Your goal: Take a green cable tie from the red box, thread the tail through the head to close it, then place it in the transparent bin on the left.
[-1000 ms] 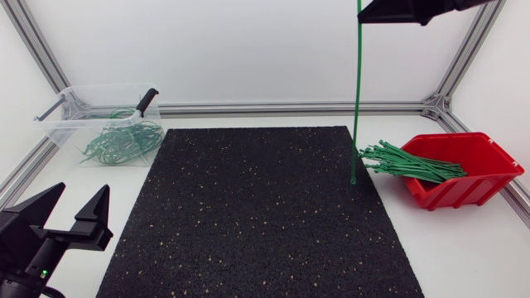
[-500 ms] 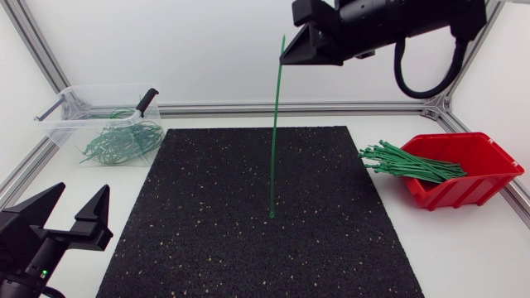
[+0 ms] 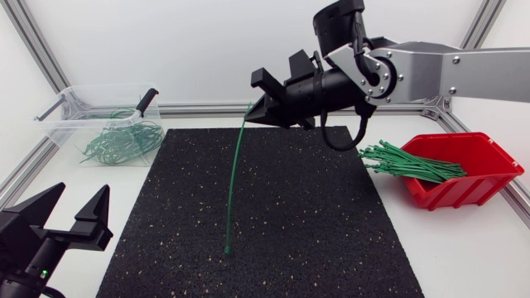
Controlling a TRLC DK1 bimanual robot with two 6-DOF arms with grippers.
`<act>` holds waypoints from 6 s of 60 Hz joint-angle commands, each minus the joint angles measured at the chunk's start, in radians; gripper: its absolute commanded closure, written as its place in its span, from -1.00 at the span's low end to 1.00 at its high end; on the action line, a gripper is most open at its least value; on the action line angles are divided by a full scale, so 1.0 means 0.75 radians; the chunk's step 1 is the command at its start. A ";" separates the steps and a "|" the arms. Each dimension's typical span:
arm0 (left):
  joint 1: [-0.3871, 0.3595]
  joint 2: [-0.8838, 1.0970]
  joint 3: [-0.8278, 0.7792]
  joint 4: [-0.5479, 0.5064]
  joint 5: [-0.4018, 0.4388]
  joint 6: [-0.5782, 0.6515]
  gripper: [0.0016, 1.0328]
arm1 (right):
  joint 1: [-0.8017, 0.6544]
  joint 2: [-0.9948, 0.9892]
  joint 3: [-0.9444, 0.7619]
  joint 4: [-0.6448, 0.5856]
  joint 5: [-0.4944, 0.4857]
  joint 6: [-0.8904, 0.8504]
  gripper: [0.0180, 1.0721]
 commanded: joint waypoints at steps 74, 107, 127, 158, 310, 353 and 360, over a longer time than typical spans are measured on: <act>0.000 -0.011 -0.052 -0.026 0.007 -0.040 -0.92 | -0.059 -0.269 -0.464 0.062 0.520 -0.607 0.56; 0.008 -0.011 -0.052 -0.024 0.007 -0.040 -0.92 | 0.234 -0.054 -0.033 -0.497 0.512 -1.540 0.29; 0.012 -0.011 -0.052 -0.024 0.007 -0.040 -0.92 | 0.371 0.124 0.043 -0.742 0.461 -1.898 -0.20; 0.012 -0.011 -0.052 -0.024 0.007 -0.040 -0.92 | 0.547 0.371 0.205 -0.857 0.542 -2.166 -0.36; 0.045 -0.011 -0.052 -0.022 0.007 -0.034 -0.92 | 0.831 0.842 0.673 -1.135 0.849 -2.497 0.49; 0.045 -0.011 -0.054 -0.020 0.007 -0.034 -0.92 | 0.798 0.850 0.693 -1.174 0.855 -2.515 0.49; 0.045 -0.013 -0.052 -0.020 0.007 -0.034 -0.92 | 0.798 0.854 0.693 -1.180 0.855 -2.522 0.66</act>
